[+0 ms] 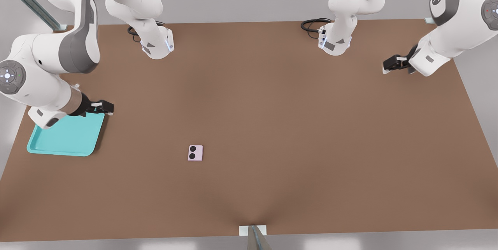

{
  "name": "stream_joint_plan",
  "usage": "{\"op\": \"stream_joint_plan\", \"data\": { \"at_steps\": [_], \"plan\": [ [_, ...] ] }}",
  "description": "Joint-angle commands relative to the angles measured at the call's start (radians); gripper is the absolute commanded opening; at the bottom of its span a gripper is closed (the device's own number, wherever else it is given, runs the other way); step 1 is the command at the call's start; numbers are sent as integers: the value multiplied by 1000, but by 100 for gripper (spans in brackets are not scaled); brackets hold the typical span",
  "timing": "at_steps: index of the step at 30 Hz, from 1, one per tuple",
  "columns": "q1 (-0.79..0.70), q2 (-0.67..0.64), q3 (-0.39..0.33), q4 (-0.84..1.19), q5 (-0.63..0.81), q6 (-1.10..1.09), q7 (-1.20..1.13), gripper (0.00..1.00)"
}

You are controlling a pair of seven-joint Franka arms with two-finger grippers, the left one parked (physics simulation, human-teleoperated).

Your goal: Keep left arm still and place phone on the tray with right arm

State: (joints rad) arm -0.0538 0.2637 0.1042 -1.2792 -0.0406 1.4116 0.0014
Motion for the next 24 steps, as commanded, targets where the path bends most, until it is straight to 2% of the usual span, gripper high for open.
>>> {"op": "stream_joint_plan", "data": {
  "at_steps": [1,4,8,10,13,17,24],
  "plan": [
    [-4,-1,0,0,1,109,20,100],
    [22,23,6,-19,1,141,29,100],
    [74,189,6,-9,-4,326,32,100],
    [134,267,6,-17,-8,412,127,100],
    [200,311,8,-108,-50,550,325,100],
    [262,390,8,-103,-47,606,608,100],
    [305,479,75,-100,-36,699,615,100]
  ]
}}
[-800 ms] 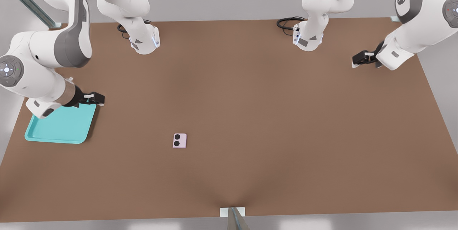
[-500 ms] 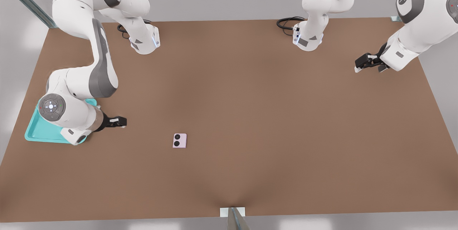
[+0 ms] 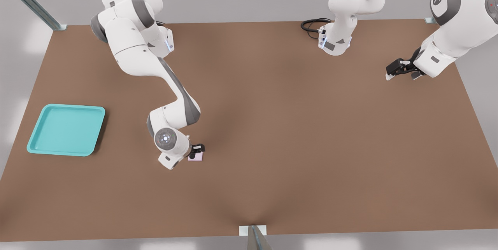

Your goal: Keep left arm still and place phone on the tray with right arm

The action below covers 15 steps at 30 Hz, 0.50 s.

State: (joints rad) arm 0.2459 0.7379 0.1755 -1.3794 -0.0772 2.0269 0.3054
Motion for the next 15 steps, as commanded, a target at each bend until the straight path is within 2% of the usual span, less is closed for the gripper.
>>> {"op": "stream_joint_plan", "data": {
  "at_steps": [1,4,15],
  "plan": [
    [6,18,4,-1,-1,85,311,100],
    [1,69,2,-12,2,102,313,100],
    [-23,87,1,-104,7,159,390,100]
  ]
}}
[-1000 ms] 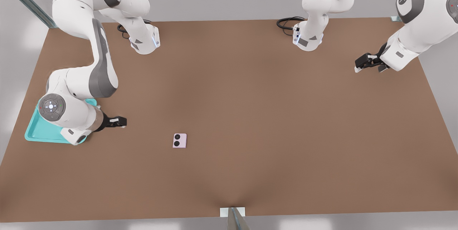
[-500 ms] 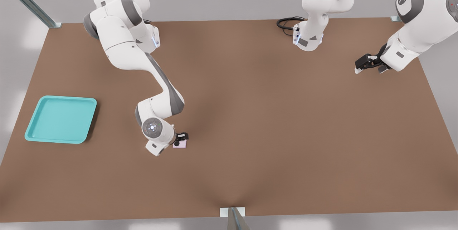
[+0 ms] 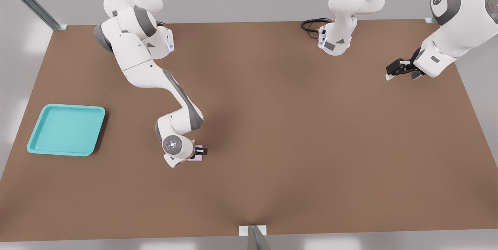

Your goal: Keep left arm still and place phone on the tray with right arm

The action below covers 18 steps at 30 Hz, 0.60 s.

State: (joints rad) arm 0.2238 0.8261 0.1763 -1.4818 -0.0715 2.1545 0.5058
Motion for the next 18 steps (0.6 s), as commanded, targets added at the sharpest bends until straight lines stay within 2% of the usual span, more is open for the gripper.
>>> {"op": "stream_joint_plan", "data": {
  "at_steps": [1,18],
  "plan": [
    [-1,-2,0,-21,1,53,189,100],
    [-1,10,0,-52,-11,174,134,100]
  ]
}}
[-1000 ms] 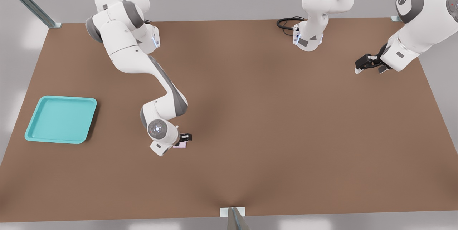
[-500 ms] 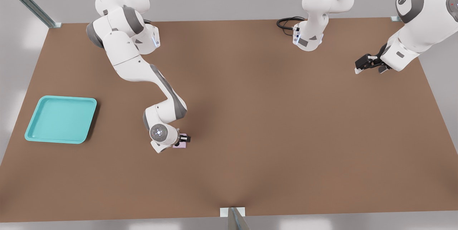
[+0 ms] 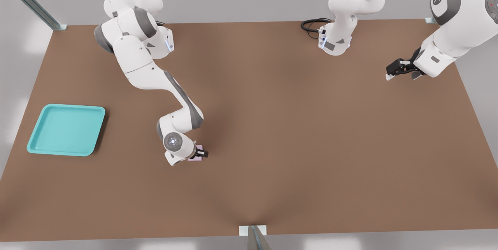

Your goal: Keep left arm still and place phone on the tray with right arm

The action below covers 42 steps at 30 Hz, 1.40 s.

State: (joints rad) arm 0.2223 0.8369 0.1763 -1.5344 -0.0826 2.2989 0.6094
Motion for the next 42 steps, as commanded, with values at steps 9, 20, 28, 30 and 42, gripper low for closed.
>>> {"op": "stream_joint_plan", "data": {
  "at_steps": [9,20,28,30,42],
  "plan": [
    [2,-15,0,2,-12,19,24,79],
    [-537,-337,173,-210,-11,-128,-551,79],
    [-925,-318,190,-236,-6,-134,-1094,79],
    [-989,-315,192,-253,-6,-133,-1172,79],
    [-1028,-285,322,-35,-78,-256,-1191,100]
  ]
}}
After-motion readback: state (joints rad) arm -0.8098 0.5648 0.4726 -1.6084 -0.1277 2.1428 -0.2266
